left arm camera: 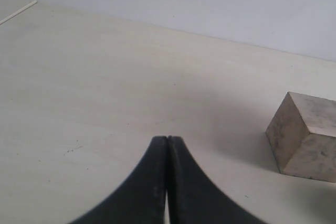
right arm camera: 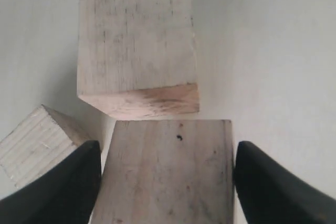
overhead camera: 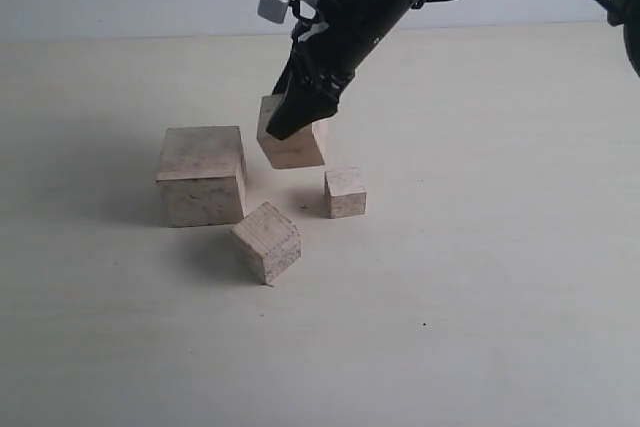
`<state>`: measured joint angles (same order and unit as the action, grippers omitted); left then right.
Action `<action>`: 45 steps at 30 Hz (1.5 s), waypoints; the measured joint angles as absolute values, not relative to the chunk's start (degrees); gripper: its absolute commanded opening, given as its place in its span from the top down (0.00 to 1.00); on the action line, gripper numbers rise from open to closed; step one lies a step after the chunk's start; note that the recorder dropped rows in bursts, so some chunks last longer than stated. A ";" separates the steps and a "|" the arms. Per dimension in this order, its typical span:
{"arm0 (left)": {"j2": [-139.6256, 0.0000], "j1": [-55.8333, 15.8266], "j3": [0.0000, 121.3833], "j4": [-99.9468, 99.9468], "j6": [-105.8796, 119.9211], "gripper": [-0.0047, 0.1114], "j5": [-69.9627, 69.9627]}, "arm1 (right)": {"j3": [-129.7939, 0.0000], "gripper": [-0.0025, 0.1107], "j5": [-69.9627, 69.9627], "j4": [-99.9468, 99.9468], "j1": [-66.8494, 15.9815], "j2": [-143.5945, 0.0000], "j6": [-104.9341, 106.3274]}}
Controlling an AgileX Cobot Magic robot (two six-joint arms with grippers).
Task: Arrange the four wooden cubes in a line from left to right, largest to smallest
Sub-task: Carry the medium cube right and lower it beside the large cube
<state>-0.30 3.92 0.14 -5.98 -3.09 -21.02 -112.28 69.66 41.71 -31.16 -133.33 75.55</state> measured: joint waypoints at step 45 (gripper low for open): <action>-0.30 3.92 0.14 -5.98 -3.09 0.96 -21.02 | -112.28 0.98 69.78 46.55 -29.15 -137.03 79.62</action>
